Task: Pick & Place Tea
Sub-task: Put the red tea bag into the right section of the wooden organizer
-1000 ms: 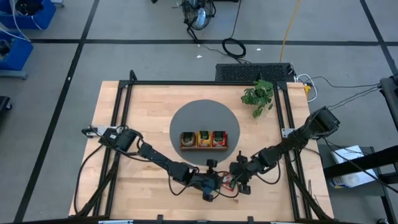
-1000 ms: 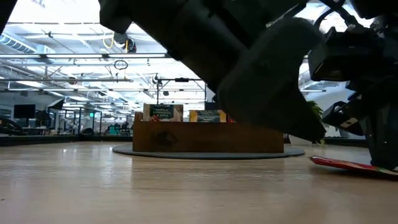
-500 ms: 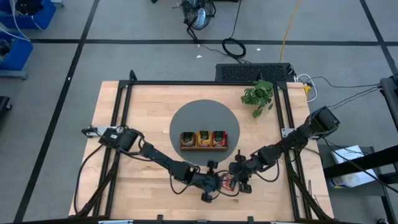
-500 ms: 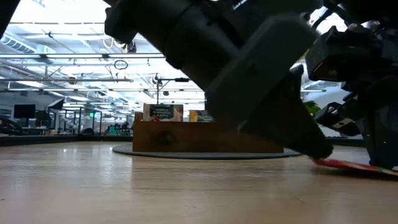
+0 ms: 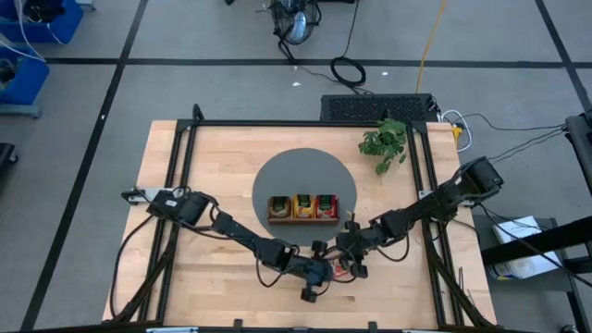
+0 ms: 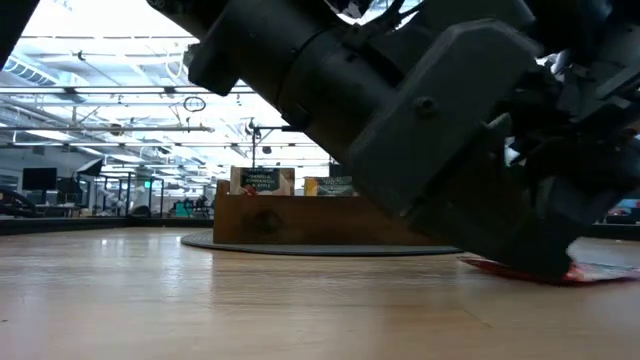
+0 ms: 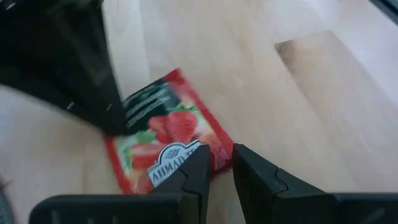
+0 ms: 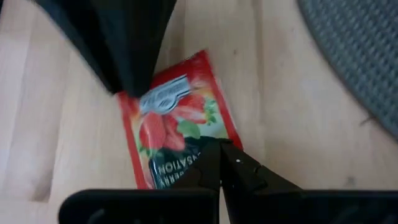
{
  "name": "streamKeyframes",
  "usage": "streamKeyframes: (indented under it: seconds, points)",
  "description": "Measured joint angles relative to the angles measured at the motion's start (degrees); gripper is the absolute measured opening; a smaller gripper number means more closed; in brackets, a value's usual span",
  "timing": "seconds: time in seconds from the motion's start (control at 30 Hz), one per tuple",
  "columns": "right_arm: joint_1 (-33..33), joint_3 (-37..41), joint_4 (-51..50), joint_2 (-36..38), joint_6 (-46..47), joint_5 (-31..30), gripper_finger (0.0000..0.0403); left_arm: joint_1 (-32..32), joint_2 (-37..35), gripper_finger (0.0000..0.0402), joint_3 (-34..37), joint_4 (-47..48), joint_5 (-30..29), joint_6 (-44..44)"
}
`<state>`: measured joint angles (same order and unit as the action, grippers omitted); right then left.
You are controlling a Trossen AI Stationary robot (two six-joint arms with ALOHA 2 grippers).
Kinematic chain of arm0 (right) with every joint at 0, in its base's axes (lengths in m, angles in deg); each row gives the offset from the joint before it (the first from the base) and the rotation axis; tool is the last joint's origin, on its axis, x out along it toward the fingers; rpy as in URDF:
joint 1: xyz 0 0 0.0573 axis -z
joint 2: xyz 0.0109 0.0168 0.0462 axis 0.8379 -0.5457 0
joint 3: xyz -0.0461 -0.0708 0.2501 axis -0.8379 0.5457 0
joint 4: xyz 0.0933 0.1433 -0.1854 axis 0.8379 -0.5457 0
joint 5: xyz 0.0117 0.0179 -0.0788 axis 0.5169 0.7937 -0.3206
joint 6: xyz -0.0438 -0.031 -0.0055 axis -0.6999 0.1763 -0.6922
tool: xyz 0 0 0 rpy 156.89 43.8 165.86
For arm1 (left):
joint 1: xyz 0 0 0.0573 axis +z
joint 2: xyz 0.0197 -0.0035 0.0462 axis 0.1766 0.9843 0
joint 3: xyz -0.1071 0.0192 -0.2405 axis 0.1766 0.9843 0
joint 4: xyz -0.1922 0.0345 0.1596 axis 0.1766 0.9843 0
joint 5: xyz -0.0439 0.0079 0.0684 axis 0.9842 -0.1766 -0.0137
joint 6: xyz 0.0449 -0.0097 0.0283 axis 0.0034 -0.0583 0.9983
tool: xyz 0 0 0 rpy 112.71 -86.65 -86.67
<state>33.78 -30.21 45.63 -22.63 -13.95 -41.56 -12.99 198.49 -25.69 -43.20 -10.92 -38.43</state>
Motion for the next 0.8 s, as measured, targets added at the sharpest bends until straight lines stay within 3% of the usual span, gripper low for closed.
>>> streamKeyframes:
  seconds: [0.43, 0.7, 0.8]
  points:
    - [-0.1, 0.0, 8.2, -0.1, -3.7, 1.1, 0.0, -0.1, 0.5, 0.0071, 0.0, -2.6, 1.6, 2.6]
    - [-2.8, -1.0, 8.6, 4.8, -3.6, 0.0, 0.0, -2.6, 0.3, 0.0072, -1.3, -4.1, -6.8, 10.9]
    - [-4.3, -1.0, 7.3, 7.4, -0.4, -1.6, 0.0, -3.7, 0.1, 0.0072, -3.8, -0.5, -9.0, 12.8]
